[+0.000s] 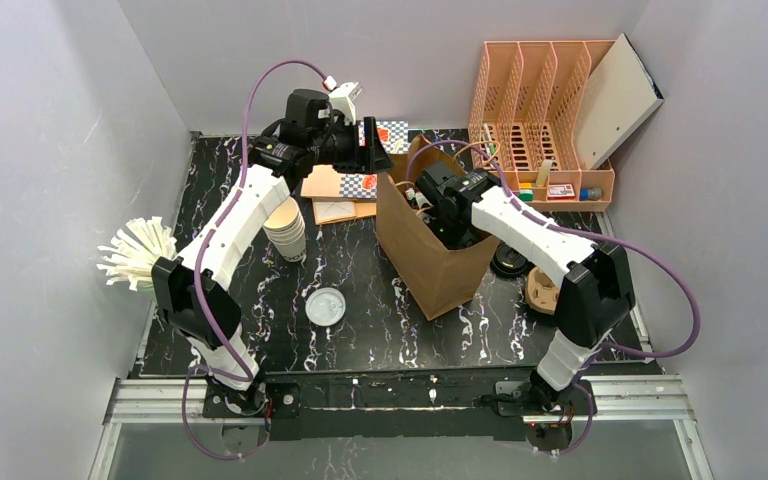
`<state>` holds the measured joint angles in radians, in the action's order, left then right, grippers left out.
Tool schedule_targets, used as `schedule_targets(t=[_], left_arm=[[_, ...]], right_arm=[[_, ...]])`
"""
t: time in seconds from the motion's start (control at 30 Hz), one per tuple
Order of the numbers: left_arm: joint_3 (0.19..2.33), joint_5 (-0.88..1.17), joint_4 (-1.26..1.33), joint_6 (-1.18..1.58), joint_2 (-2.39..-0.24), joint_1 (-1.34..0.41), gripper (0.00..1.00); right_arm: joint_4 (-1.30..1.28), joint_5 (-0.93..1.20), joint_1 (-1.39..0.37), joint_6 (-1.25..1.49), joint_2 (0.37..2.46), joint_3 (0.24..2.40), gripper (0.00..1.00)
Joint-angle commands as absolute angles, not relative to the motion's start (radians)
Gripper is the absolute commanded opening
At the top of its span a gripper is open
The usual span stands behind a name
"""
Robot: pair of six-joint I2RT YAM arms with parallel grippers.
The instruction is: Pack the takeout coffee
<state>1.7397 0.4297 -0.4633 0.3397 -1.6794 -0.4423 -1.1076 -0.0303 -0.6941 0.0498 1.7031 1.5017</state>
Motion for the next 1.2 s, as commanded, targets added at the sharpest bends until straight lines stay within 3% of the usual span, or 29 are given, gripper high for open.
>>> schedule_targets(t=[0.0,0.4,0.47,0.53,0.6,1.17], left_arm=[[1.72,0.446,-0.461,0.318,-1.668,-0.449,0.6],[1.716,0.437,-0.463,0.31,-1.658,-0.449,0.59],[1.723,0.43,-0.462,0.309,-1.66,-0.449,0.6],[1.73,0.43,-0.463,0.305,-1.663,-0.449,0.6],[1.734,0.428,-0.462,0.302,-1.663,-0.449,0.6],[1.736,0.412,-0.464,0.288,-1.66,-0.449,0.6]], right_arm=[[-0.984,0.037,-0.699,0.053,1.8,1.463,0.49],[-0.999,0.02,-0.699,0.063,1.779,1.487,0.54],[-1.014,0.01,-0.699,0.064,1.769,1.502,0.65],[-1.021,0.006,-0.698,0.066,1.752,1.51,0.86],[-1.022,-0.023,-0.698,0.073,1.734,1.514,0.98],[-1.096,-0.041,-0.699,0.081,1.674,1.629,0.98]])
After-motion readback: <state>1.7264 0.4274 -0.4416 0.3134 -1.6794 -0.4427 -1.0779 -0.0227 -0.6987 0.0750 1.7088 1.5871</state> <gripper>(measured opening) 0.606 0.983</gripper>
